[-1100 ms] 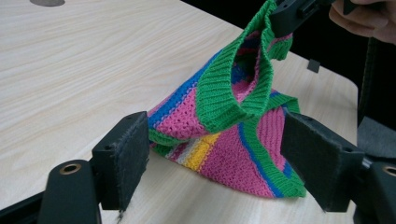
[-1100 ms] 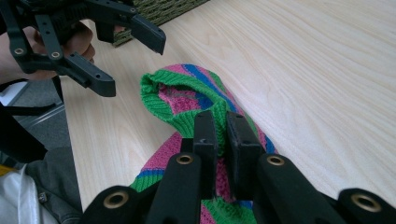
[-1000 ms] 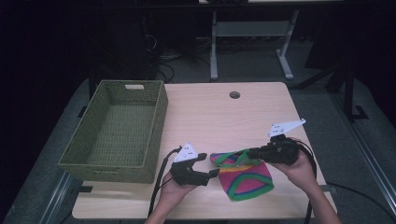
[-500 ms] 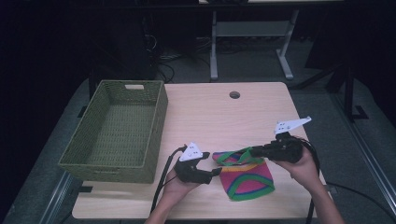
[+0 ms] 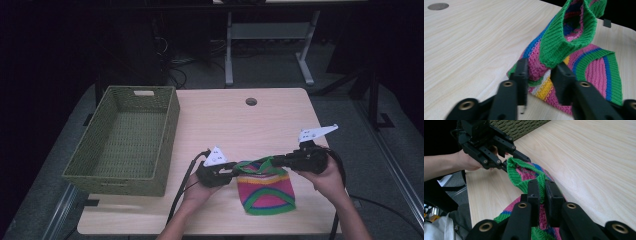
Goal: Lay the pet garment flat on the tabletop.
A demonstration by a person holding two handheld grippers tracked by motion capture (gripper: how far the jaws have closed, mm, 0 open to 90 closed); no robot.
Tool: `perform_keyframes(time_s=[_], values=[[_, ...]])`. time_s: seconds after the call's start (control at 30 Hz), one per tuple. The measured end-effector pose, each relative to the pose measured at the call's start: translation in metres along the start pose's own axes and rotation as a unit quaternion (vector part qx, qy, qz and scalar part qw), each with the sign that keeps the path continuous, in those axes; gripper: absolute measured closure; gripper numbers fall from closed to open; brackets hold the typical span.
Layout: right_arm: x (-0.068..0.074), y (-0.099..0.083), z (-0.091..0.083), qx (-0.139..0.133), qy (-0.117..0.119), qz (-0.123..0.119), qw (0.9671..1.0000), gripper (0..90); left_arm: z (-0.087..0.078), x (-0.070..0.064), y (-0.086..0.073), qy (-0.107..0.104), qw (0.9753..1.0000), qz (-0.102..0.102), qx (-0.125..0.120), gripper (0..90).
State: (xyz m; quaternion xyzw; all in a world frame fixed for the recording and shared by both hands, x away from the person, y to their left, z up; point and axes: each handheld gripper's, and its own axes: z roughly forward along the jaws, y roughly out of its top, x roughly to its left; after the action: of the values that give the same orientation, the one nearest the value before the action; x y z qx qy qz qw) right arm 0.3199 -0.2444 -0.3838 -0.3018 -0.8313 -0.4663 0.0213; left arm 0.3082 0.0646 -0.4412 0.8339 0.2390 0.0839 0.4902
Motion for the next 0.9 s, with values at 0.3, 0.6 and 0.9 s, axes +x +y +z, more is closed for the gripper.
perform_keyframes(time_s=[0.3, 0.6, 0.9], values=[[0.003, 0.000, 0.001, 0.005, -0.005, -0.007, 1.0000, 82.9, -0.011, 0.008, 0.016, 0.003, 0.9996, -0.017, -0.021, 82.3], [0.013, 0.004, 0.010, 0.018, -0.006, -0.018, 0.9997, 82.9, -0.016, 0.021, 0.024, 0.023, 0.9987, -0.031, -0.031, 82.9], [0.032, 0.014, 0.033, 0.042, 0.003, -0.046, 0.9981, 82.9, -0.026, 0.026, 0.033, 0.048, 0.9985, -0.013, -0.022, 82.9]])
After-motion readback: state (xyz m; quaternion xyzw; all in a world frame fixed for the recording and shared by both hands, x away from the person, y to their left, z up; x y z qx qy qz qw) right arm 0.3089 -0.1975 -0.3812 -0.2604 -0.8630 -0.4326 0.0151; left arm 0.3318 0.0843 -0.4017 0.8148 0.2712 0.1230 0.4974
